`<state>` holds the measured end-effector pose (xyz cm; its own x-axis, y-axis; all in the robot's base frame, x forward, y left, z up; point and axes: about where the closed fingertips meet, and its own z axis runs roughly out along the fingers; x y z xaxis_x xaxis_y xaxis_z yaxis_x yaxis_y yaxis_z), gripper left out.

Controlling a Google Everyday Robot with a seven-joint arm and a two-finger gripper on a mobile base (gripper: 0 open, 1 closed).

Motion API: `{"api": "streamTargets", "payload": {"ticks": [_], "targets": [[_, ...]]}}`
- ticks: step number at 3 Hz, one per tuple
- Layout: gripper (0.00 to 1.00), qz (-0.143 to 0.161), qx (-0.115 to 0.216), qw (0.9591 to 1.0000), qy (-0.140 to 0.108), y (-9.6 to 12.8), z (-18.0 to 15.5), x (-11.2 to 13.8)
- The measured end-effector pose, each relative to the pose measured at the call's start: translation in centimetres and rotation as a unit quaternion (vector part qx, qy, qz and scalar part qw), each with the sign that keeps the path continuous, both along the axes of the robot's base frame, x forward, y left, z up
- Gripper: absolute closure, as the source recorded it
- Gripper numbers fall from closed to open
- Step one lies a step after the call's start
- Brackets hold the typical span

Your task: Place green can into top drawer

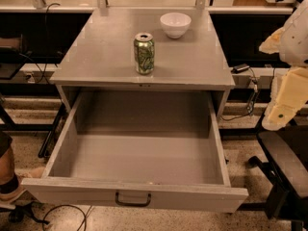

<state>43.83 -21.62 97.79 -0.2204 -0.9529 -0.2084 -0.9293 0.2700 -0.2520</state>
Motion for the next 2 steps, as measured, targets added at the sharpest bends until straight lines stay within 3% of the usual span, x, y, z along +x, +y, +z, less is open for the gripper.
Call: {"api": "streamTargets", "payload": {"ticks": [1, 2], "targets": [[0.0, 0.0, 0.0, 1.0, 0.0, 0.0, 0.0, 0.0], [0.0, -0.022, 0.036, 0.9989, -0.02, -0.1, -1.3, 2.0]]}}
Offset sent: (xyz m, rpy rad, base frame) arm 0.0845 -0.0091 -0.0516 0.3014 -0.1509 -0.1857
